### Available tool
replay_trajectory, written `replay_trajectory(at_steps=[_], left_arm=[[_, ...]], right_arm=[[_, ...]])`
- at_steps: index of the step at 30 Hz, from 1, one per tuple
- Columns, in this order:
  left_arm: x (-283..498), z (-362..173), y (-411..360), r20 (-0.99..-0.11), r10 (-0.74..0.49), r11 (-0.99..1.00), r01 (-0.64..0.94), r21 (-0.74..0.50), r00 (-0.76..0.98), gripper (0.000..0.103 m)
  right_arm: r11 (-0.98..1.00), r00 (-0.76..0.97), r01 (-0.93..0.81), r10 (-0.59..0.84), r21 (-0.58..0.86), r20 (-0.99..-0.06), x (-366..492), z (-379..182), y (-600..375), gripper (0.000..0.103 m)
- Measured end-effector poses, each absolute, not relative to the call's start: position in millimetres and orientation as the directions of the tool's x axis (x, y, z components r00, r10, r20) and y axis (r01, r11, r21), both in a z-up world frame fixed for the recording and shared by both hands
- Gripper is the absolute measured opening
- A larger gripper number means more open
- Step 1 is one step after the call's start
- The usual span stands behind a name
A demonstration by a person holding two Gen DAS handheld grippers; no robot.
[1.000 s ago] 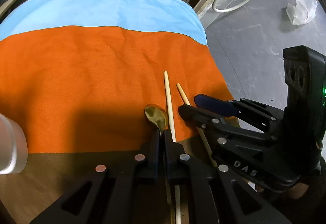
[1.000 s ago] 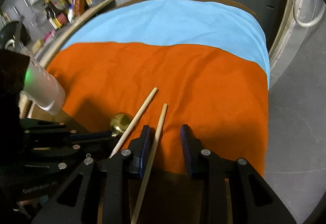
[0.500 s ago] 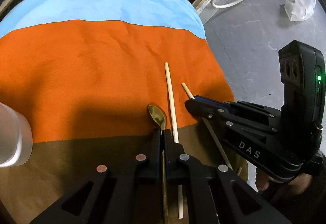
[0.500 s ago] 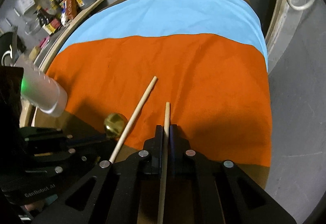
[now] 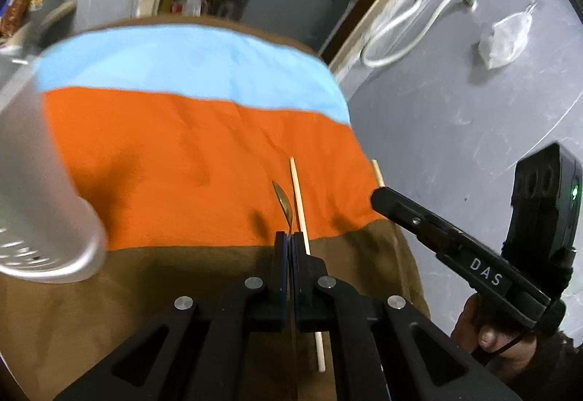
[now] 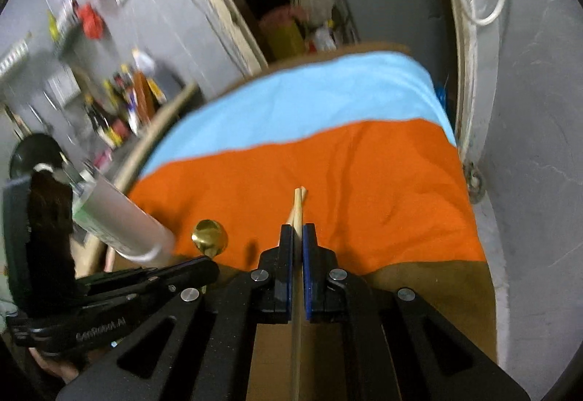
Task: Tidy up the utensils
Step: 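Lift the spoon and chopstick and carry both tools over the caddy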
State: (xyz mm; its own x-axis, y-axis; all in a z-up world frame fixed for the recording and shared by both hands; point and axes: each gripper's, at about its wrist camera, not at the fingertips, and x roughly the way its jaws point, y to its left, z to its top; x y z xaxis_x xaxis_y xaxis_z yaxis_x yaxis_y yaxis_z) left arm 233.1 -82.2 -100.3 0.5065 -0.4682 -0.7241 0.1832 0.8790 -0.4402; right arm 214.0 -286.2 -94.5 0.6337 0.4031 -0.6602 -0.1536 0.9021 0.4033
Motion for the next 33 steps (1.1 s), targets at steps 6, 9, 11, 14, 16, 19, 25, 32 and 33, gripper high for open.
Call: replay_trajectory(at_steps=[6, 9, 11, 14, 16, 19, 25, 32, 33], left_arm=[[203.3, -66.4, -58.7, -0.616, -0.492, 0.861, 0.239, -0.45, 0.615, 0.003], [192.8, -47.7, -45.8, -0.571, -0.485, 0.864, 0.262, -0.43, 0.663, 0.003], [189.8, -37.2, -36.7, -0.546, -0.48, 0.866, 0.27, -0.421, 0.686, 0.003], [183.0, -20.9, -19.4, -0.517, -0.466, 0.871, 0.271, -0.409, 0.718, 0.003], [182.2, -13.2, -9.1, -0.499, -0.455, 0.875, 0.266, -0.405, 0.738, 0.003], [180.7, 2.6, 18.9, -0.458, -0.427, 0.882, 0.246, -0.403, 0.78, 0.003], [183.4, 32.0, 79.9, -0.377, -0.336, 0.902, 0.179, -0.393, 0.863, 0.003], [200.4, 40.3, 138.4, -0.31, -0.233, 0.906, 0.09, -0.413, 0.921, 0.003], [203.9, 38.8, 144.3, -0.306, -0.226, 0.904, 0.082, -0.42, 0.925, 0.003]], right_arm=[[0.881, 0.739, -0.202, 0.424, 0.428, -0.524, 189.6, -63.1, -275.3, 0.005], [0.878, 0.779, -0.238, 0.428, 0.416, -0.459, 180.6, -41.5, -260.3, 0.005], [0.876, 0.793, -0.259, 0.433, 0.406, -0.428, 177.2, -29.8, -251.0, 0.005], [0.867, 0.807, -0.291, 0.45, 0.404, -0.384, 177.7, -13.7, -234.2, 0.005], [0.861, 0.814, -0.314, 0.461, 0.4, -0.353, 175.6, -5.5, -222.5, 0.005], [0.837, 0.83, -0.354, 0.487, 0.417, -0.274, 174.7, 12.4, -205.8, 0.005], [0.79, 0.859, -0.405, 0.501, 0.46, -0.105, 185.2, 42.8, -169.2, 0.005], [0.78, 0.887, -0.422, 0.461, 0.462, 0.03, 197.4, 63.0, -125.1, 0.005], [0.782, 0.89, -0.421, 0.454, 0.46, 0.043, 200.7, 63.3, -118.6, 0.005]])
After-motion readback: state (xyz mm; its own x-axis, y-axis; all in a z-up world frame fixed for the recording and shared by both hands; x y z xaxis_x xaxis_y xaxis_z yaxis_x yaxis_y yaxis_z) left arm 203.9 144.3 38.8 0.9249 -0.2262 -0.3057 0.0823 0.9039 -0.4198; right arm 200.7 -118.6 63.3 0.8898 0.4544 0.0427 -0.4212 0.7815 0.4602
